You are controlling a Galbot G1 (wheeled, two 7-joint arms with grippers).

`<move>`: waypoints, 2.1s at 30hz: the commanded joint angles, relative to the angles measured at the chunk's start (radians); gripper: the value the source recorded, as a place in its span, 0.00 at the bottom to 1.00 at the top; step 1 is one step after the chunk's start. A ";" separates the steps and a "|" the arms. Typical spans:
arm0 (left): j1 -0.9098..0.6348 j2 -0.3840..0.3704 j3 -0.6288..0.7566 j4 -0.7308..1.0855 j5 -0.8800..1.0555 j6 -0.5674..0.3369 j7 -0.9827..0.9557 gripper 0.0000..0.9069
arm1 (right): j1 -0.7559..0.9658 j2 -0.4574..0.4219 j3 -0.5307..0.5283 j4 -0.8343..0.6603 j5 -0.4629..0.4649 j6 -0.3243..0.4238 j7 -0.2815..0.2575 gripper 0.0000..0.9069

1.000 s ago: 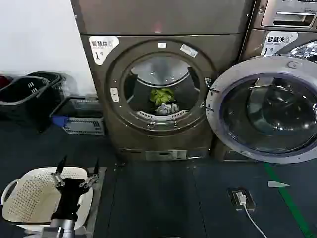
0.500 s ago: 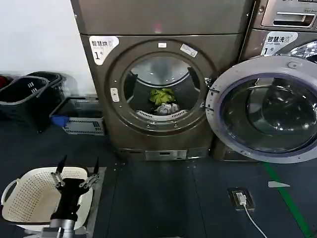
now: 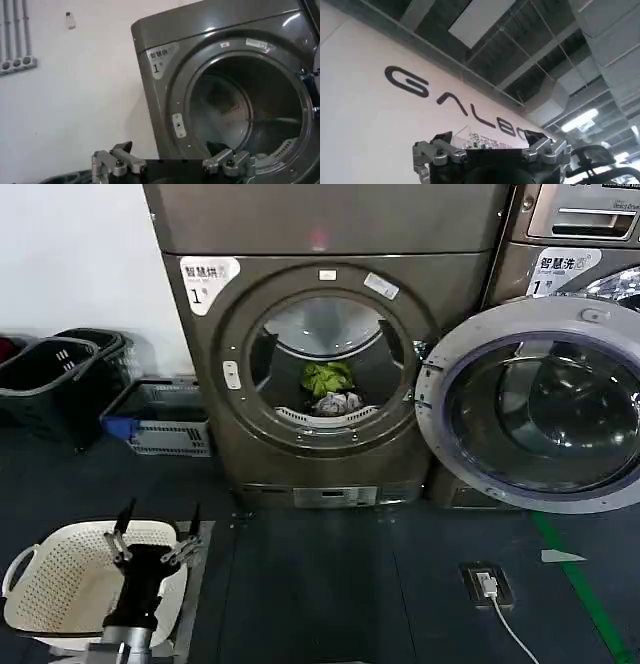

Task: Grasp the clothes from the dryer.

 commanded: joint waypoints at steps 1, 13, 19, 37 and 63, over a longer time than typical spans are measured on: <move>0.001 0.000 0.001 0.001 0.001 0.001 0.001 1.00 | 0.001 -0.001 -0.001 0.000 0.001 0.004 -0.001 1.00; -0.002 0.000 0.002 0.004 0.002 0.001 0.002 1.00 | 0.005 0.000 -0.003 -0.001 -0.002 0.003 0.001 1.00; -0.003 0.000 0.003 0.007 0.002 0.000 0.002 1.00 | 0.007 0.000 -0.006 -0.002 -0.004 0.004 0.001 1.00; -0.005 0.000 0.003 0.009 0.002 0.000 0.003 1.00 | 0.009 0.001 -0.009 -0.001 -0.006 0.003 0.001 1.00; -0.002 -0.002 0.002 0.007 0.003 -0.002 0.004 1.00 | 0.012 0.001 -0.011 -0.001 -0.006 0.003 0.002 1.00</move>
